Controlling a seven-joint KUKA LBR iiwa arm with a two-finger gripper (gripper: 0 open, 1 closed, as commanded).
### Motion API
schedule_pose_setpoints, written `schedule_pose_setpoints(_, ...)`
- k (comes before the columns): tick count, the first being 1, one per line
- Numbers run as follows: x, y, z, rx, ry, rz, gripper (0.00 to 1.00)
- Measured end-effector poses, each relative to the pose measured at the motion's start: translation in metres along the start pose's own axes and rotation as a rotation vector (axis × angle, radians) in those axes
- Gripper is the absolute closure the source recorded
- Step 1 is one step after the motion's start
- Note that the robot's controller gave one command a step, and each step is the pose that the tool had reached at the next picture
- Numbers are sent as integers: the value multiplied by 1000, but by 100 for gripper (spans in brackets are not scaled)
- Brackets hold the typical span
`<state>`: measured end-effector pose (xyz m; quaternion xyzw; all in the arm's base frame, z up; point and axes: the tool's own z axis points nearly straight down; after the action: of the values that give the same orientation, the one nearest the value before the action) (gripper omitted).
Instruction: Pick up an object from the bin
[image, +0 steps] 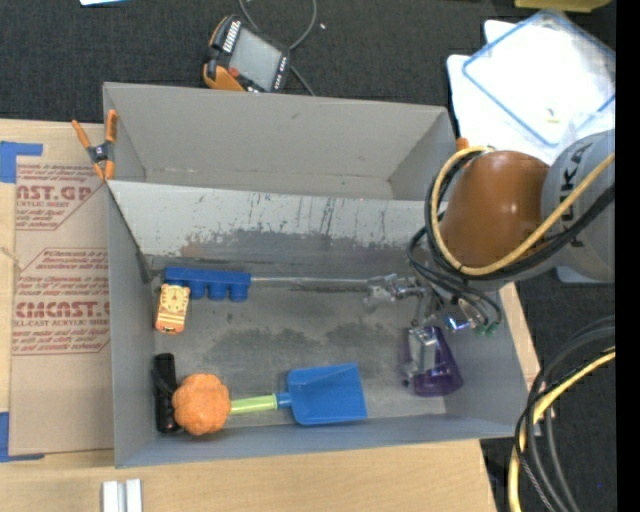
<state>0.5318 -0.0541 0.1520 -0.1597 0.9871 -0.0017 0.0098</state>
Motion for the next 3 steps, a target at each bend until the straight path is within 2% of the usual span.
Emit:
schedule_pose_setpoints(1,-9,-1,27,-3,4,-195,0)
schedule_pose_setpoints(2,-53,11,9,-5,0,-542,0)
schedule_pose_setpoints(3,1,60,52,-11,12,-465,0)
